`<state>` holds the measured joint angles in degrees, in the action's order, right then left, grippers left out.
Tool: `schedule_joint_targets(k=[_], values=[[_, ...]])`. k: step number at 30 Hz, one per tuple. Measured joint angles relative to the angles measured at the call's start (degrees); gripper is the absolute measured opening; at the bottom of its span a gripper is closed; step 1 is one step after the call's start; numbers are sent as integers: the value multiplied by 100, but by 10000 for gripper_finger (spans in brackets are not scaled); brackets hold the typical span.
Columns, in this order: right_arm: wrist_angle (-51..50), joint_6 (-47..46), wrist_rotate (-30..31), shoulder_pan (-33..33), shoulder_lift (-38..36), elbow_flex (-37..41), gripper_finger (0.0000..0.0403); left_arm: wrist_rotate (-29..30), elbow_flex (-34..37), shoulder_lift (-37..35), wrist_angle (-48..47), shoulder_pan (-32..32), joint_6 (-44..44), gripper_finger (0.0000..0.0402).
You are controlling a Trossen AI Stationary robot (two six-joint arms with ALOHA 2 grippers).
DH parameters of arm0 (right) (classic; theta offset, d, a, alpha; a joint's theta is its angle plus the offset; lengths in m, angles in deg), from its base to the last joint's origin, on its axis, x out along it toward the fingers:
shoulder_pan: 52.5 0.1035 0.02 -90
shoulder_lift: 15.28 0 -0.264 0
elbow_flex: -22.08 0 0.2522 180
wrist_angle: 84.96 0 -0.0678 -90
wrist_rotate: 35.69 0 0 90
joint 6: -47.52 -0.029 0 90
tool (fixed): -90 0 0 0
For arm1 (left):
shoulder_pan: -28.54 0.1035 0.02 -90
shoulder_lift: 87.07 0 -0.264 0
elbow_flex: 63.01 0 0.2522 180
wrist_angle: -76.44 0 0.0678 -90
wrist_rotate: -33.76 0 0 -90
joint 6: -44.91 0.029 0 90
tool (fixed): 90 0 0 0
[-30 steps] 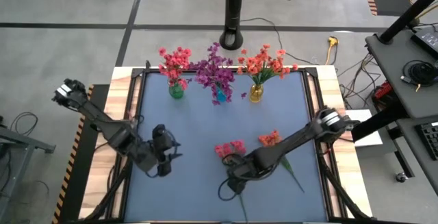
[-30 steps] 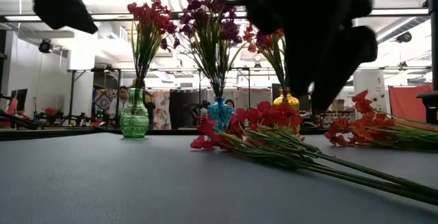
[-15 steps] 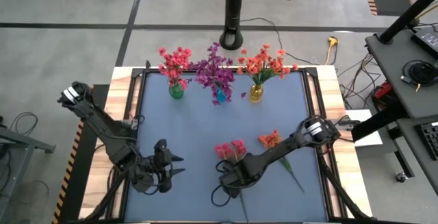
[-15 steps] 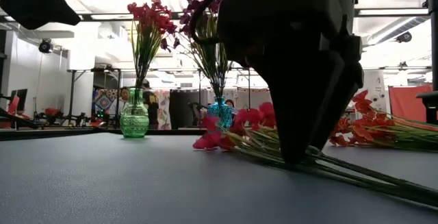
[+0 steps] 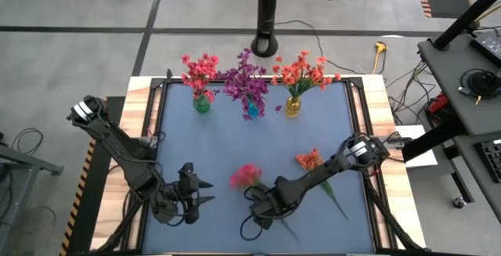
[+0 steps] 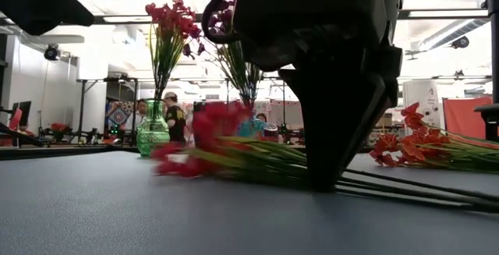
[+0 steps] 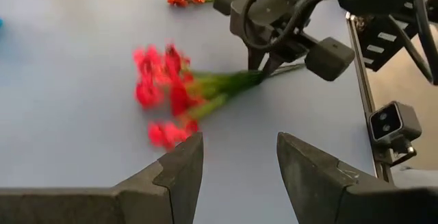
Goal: Sort flowers into vase by color
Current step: Put the pink flower into the green vase
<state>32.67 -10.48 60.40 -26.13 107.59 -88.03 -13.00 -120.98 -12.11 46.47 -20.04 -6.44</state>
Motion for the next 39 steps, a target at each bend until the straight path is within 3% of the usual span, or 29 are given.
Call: schedule_joint_targets(k=[5, 10, 18, 24, 29, 35, 39], values=[[11, 123, 15, 0, -50, 11, 23, 184, 0, -32, 13, -1, 89, 170], [-33, 490, 152, 3, -278, 31, 16, 169, 0, -17, 17, -88, 150, 170], [628, 1825, 1273, 7, -986, 244, 15, 364, 0, -19, 20, -919, 328, 170], [2012, 3101, 1665, -307, -1557, 924, 14, 870, -1, -19, 25, -1086, 292, 170], [3626, 4449, 1228, -879, -2150, 1692, 13, 915, -2, -21, 26, -1086, 223, 170], [6208, 5680, 609, -1179, -2439, 2708, 13, 2390, 0, -21, 35, -956, -145, 178], [7386, 5982, 481, -1174, -2436, 3121, 13, 2665, 0, -19, 73, -786, -191, 200]])
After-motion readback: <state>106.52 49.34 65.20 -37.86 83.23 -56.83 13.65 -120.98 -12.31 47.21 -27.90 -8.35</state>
